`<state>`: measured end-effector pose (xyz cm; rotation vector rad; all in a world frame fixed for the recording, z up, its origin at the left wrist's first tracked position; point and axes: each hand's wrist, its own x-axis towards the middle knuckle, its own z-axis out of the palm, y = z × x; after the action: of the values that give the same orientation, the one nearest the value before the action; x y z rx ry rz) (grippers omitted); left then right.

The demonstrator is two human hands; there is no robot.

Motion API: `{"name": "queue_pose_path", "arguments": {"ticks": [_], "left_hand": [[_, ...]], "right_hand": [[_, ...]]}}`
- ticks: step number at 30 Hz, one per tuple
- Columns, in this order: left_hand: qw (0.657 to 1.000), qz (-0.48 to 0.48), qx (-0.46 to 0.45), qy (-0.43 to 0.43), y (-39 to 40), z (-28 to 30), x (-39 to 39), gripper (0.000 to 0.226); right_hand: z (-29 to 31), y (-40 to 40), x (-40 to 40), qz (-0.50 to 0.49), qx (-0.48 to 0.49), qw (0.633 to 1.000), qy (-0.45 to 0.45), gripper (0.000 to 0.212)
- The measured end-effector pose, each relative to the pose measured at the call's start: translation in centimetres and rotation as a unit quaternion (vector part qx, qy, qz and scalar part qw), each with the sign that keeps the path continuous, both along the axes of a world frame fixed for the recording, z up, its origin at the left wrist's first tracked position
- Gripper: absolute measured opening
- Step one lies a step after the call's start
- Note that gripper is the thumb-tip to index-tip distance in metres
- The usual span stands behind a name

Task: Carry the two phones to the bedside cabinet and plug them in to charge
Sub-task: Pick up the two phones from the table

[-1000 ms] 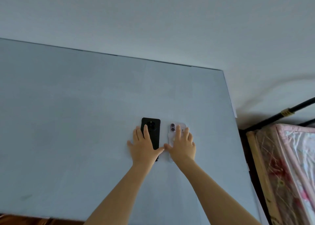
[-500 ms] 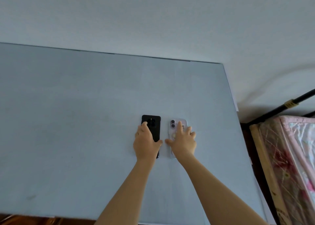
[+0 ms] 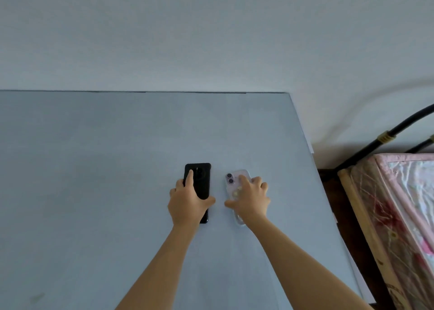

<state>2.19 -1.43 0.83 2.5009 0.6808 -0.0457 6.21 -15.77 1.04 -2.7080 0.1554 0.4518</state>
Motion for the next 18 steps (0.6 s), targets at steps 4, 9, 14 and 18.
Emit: {"name": "queue_pose_path", "arguments": {"ticks": [4,9,14,18], "left_hand": [[0.999,-0.032,0.005,-0.024,-1.2,2.8,1.0,0.087],[0.996,-0.067,0.006,-0.054,-2.3,6.8,2.2,0.083],[0.984,-0.134,0.015,-0.114,-2.5,10.3,2.3,0.083],[0.969,-0.196,0.014,-0.148,-3.5,12.9,2.1,0.082]], "right_hand": [[2.7,-1.8,-0.1,0.000,0.018,0.999,-0.043,0.064],[7.2,-4.0,-0.1,-0.022,0.021,0.995,-0.096,0.065],[11.1,-5.9,-1.8,-0.056,0.011,0.988,-0.141,0.068],[13.7,-6.9,-4.6,-0.114,0.007,0.977,-0.181,0.070]]}}
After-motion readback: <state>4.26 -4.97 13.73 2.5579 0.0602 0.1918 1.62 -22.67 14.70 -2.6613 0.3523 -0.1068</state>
